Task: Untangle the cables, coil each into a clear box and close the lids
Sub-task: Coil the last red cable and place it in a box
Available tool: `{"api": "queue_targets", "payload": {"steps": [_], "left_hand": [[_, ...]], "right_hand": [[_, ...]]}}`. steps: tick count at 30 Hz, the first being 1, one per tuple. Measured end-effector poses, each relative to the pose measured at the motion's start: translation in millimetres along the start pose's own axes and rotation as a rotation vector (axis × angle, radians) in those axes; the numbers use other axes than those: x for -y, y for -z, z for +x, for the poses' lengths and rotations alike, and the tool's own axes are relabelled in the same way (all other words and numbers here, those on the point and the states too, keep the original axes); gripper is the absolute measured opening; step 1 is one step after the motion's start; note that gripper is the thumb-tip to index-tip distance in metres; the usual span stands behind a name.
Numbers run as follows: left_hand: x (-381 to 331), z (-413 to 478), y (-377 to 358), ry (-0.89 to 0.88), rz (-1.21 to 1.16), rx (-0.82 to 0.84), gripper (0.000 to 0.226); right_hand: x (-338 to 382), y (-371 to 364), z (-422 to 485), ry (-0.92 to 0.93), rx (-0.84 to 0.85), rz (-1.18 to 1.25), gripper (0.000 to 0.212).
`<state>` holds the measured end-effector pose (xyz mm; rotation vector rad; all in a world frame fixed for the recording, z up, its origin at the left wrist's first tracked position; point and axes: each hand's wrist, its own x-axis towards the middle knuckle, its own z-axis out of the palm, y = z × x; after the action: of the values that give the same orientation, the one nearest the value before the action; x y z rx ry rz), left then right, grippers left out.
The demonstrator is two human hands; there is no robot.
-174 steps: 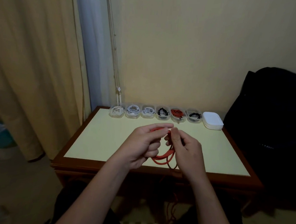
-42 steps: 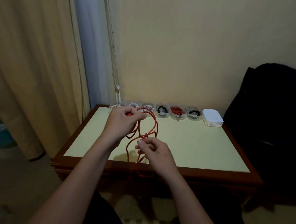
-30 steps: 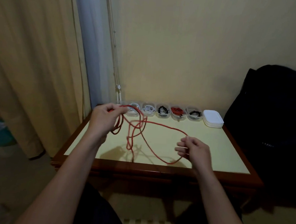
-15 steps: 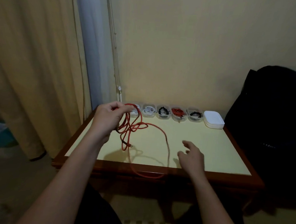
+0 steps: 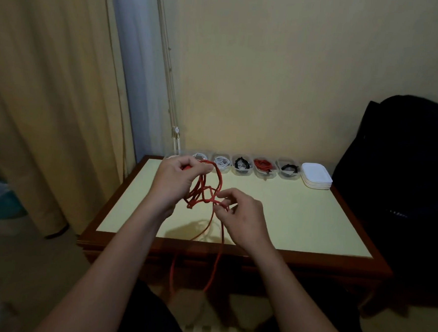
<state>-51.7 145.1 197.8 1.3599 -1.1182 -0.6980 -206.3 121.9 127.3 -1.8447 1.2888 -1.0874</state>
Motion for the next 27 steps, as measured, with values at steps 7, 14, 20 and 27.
{"api": "queue_targets", "payload": {"steps": [7, 14, 20, 27], "left_hand": [[2, 4, 12, 0.057, -0.012, -0.005, 0.026], [6, 10, 23, 0.030, -0.029, -0.038, 0.031], [13, 11, 21, 0.085, -0.078, -0.034, 0.031], [12, 14, 30, 0.129, -0.191, -0.030, 0.018]], "right_hand": [[-28, 17, 8, 0.093, -0.131, -0.122, 0.045], [-73, 53, 13, 0.052, -0.300, -0.210, 0.038], [-92, 69, 14, -0.133, -0.497, -0.051, 0.024], [-121, 85, 8, -0.394, -0.651, 0.055, 0.017]]}}
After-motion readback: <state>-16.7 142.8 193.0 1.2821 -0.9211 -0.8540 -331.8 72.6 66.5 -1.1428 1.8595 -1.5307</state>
